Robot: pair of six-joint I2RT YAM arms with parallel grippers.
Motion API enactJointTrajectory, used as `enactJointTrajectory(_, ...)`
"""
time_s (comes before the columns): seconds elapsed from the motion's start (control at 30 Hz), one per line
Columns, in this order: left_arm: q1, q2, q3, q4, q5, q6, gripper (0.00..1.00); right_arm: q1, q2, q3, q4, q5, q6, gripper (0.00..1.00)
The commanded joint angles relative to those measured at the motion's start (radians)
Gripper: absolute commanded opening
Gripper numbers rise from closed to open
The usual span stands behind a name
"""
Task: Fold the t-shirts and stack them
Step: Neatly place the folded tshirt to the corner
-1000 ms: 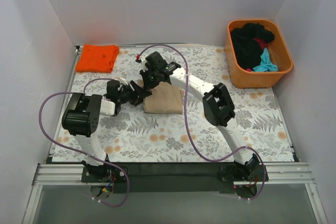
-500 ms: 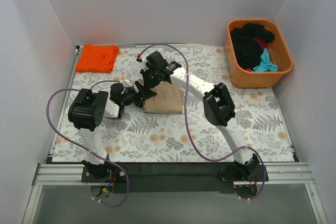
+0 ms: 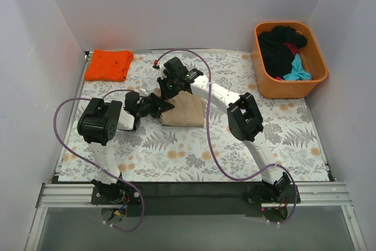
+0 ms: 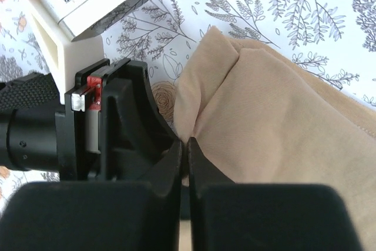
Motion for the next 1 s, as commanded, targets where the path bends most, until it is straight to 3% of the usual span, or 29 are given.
enactJointTrajectory(0.0,0.002,-0.013,0.054,-0.094,-0.050,0.039,0.23,-0.008,-0.057,0.042,0.041,0.004,-0.008,0.12)
enactJointTrajectory(0.03,0.003,-0.028,0.065,-0.128,-0.053,0.054,0.20,-0.011,-0.064,0.034,0.039,0.018,-0.016,0.15)
enactJointTrajectory(0.1,0.008,-0.051,0.112,-0.290,-0.073,0.106,0.15,-0.019,-0.085,0.028,0.035,0.079,-0.030,0.32)
enactJointTrajectory(0.27,0.019,-0.137,0.224,-0.646,-0.138,0.342,0.13,-0.068,-0.146,0.007,0.033,0.128,-0.053,0.70)
enactJointTrajectory(0.47,0.042,-0.136,0.477,-1.045,-0.254,0.650,0.12,-0.135,-0.260,-0.030,0.030,0.156,-0.102,0.98)
enactJointTrajectory(0.67,0.128,0.017,0.754,-1.279,-0.389,0.916,0.05,-0.212,-0.375,-0.156,0.033,0.148,-0.146,0.98)
enactJointTrajectory(0.8,0.178,0.114,0.922,-1.259,-0.472,1.056,0.04,-0.231,-0.413,-0.235,0.033,0.133,-0.146,0.98)
enactJointTrajectory(0.97,0.224,0.229,1.132,-1.285,-0.490,1.110,0.03,-0.234,-0.441,-0.301,0.036,0.128,-0.146,0.98)
